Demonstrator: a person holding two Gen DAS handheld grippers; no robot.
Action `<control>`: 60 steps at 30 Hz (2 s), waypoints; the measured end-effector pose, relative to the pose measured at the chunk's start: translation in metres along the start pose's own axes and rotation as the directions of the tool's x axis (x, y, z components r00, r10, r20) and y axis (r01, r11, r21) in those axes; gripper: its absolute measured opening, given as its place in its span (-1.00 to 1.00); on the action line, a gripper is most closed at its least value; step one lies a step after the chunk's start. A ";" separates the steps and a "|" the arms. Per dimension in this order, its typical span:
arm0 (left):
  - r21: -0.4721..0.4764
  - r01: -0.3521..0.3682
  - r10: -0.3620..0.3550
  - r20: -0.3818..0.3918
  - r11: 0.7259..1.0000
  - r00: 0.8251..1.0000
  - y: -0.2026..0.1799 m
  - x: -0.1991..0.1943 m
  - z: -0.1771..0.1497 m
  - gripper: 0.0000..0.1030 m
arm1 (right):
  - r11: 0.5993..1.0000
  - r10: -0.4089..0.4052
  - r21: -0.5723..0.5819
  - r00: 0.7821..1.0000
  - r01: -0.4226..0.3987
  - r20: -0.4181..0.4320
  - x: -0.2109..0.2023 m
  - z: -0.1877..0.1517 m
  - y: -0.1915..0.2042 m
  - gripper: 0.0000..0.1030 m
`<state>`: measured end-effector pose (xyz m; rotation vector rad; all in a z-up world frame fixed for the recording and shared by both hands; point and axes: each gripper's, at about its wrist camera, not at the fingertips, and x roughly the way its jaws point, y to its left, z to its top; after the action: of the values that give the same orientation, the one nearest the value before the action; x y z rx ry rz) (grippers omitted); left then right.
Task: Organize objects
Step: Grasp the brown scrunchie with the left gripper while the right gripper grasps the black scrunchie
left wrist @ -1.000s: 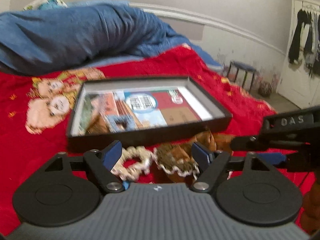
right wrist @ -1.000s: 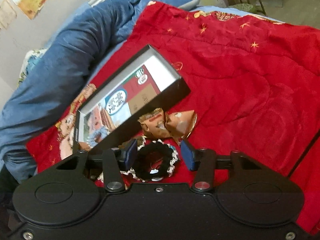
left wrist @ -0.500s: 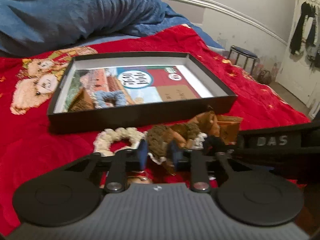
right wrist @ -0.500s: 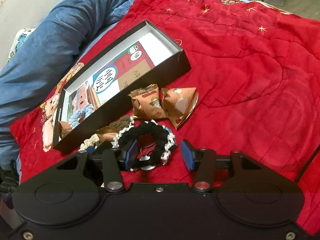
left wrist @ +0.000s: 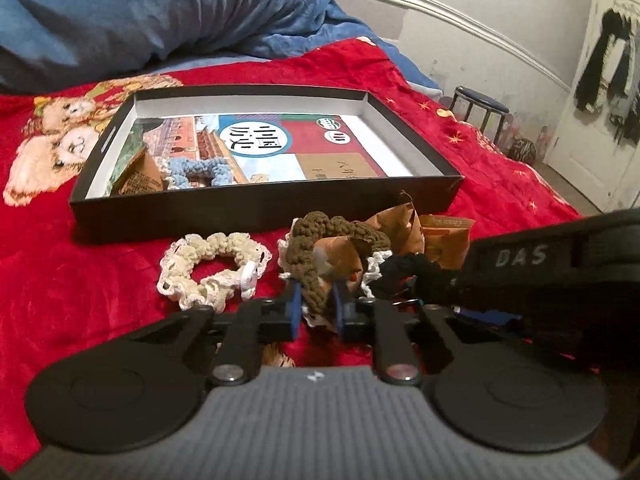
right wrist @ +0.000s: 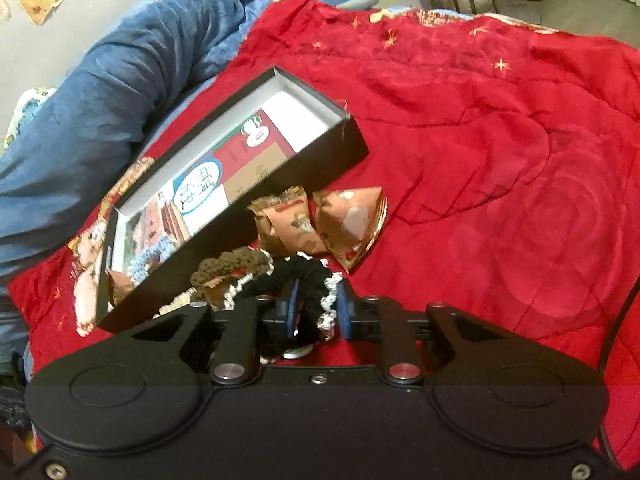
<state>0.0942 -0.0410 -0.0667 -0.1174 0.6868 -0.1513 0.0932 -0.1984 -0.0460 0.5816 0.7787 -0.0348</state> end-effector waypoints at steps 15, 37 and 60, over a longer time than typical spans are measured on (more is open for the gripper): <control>-0.008 -0.015 0.016 0.156 1.000 0.988 -0.005 -0.044 0.014 -0.82 | 0.979 0.200 0.017 0.976 -0.202 0.088 -0.034 0.024 0.007 -0.79; -0.025 -0.059 0.064 0.269 0.998 0.961 0.010 -0.088 0.031 -0.82 | 0.908 0.414 -0.009 0.896 -0.418 0.161 -0.086 0.044 0.009 -0.79; -0.022 -0.043 0.049 0.416 0.999 0.908 0.038 -0.122 0.069 -0.82 | 0.863 0.505 -0.084 0.849 -0.498 0.158 -0.075 0.081 0.027 -0.80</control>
<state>0.0491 0.0216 0.0563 -0.1405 0.2618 -0.0722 0.0986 -0.2303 0.0624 0.7199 0.4354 0.4097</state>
